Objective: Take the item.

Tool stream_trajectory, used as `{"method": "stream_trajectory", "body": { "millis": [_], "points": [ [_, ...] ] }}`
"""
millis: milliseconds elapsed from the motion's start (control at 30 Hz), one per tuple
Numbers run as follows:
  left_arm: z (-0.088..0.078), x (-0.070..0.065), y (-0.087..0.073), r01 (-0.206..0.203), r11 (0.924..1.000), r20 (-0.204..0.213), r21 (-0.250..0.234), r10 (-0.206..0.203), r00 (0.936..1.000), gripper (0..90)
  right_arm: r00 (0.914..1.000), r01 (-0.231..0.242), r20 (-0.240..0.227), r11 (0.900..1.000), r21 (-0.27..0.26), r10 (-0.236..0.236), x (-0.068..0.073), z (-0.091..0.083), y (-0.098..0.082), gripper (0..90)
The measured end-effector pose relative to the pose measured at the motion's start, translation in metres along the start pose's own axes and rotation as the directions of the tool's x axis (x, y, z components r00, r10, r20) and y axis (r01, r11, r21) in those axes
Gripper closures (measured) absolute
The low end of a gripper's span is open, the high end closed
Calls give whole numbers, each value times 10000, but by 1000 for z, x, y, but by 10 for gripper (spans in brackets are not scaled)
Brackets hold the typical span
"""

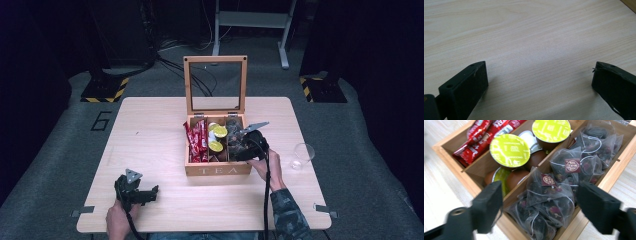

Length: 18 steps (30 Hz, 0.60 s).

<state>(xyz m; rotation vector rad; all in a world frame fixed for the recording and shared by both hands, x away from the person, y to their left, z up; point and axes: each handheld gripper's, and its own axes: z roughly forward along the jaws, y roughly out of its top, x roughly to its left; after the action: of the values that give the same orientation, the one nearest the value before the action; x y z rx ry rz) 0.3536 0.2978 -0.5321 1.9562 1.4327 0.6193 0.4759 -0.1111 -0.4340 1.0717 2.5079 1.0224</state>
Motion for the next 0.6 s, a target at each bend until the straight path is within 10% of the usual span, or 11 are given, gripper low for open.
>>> {"method": "stream_trajectory", "body": {
  "millis": [600],
  "points": [
    [0, 0, 0, 0, 10000, 2, 0, 0, 10000, 3, 9995, 19, 326, 9970, 774, -45, 1, 19, 4, 564]
  ]
}}
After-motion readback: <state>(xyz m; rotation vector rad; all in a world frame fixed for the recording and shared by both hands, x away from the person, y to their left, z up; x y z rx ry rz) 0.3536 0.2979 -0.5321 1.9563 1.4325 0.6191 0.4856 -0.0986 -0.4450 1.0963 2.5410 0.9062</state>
